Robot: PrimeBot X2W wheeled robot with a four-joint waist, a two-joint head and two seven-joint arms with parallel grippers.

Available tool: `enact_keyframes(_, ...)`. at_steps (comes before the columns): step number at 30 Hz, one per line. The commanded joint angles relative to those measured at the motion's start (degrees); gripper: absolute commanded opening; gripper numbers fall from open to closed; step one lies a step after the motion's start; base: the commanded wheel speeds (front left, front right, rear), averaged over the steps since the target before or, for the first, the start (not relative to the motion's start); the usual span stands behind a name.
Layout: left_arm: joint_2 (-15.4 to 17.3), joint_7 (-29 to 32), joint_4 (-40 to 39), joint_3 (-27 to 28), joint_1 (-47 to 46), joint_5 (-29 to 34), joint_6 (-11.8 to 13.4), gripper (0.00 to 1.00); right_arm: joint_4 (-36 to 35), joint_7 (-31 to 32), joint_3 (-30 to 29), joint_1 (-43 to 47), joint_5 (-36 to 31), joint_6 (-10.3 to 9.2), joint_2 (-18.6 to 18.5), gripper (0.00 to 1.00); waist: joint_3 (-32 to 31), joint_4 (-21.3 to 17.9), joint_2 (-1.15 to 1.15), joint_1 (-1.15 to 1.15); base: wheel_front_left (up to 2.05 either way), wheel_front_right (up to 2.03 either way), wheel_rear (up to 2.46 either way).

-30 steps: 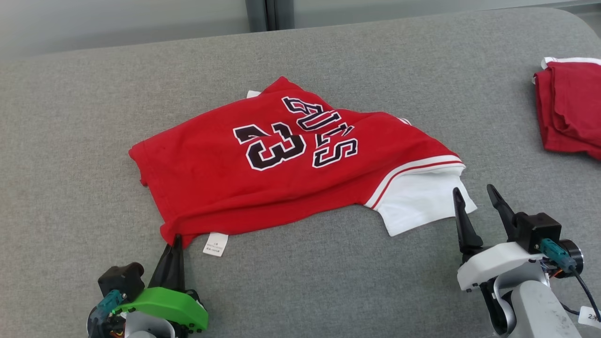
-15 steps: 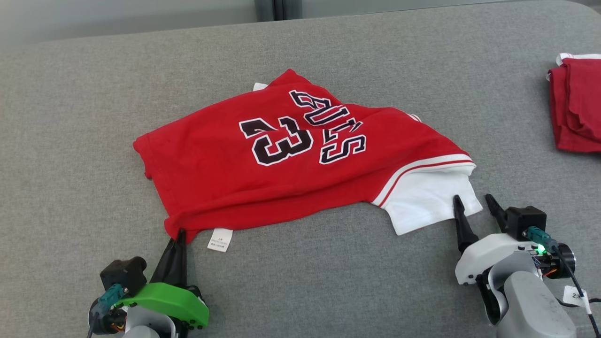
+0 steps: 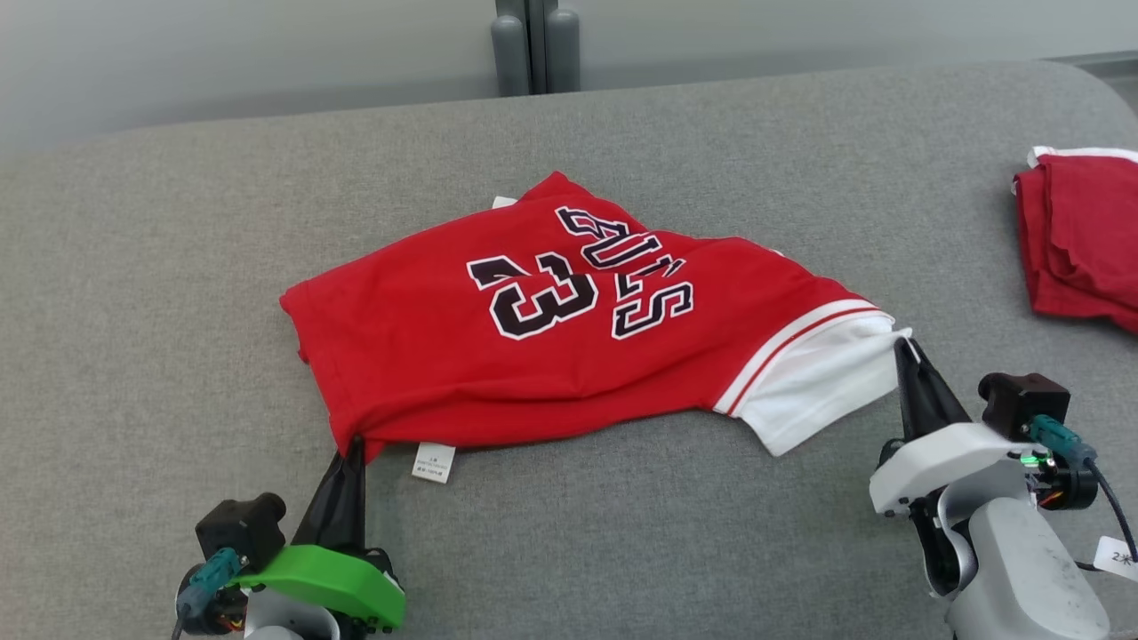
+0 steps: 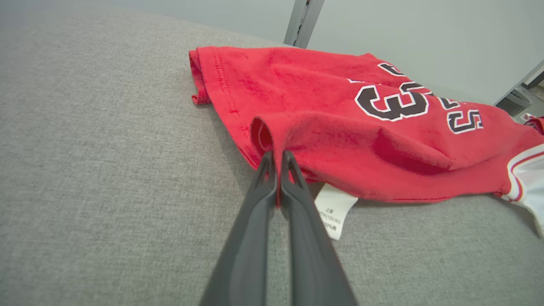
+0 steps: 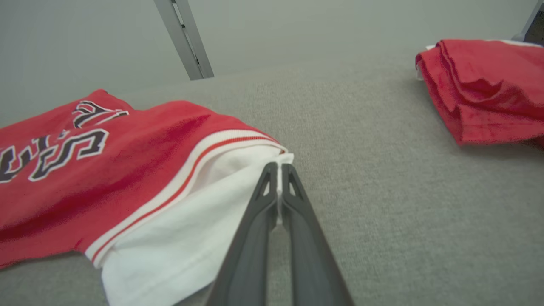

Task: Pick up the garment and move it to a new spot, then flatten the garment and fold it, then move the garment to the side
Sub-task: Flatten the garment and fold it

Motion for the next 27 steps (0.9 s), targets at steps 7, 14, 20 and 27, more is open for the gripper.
enact_keyframes(7, 4.34, 0.03, -9.70, -3.46, -1.95, -0.72, -0.31, 0.00, -12.77, 0.02, -1.45, -0.62, 3.10, -0.06, -0.25, 0.00, -8.06, 0.26, 0.00, 0.00, 0.00, 0.00, 0.00)
enact_keyframes(14, 13.62, 0.03, -18.28, -7.40, -14.33, -4.97, -0.31, 0.00, -23.82, 0.02, -1.72, -7.95, 5.02, -0.06, -1.91, 0.00, -10.81, 0.45, 0.00, 0.00, 0.00, 0.00, 0.00)
enact_keyframes(20, 22.13, 3.01, -19.91, -11.39, -28.76, -9.72, -0.31, 0.00, -28.01, 2.33, 1.20, -18.70, 4.57, -0.06, -5.79, 0.00, -10.80, -0.27, 0.00, 0.00, 0.00, 0.00, 0.00)
enact_keyframes(27, 25.16, 9.78, -15.59, -13.13, -41.49, -15.64, -0.29, 0.00, -25.10, 6.26, 3.17, -32.47, 0.22, -0.06, -7.86, 0.00, -6.70, -0.34, 0.00, 0.00, 0.00, 0.00, 0.00)
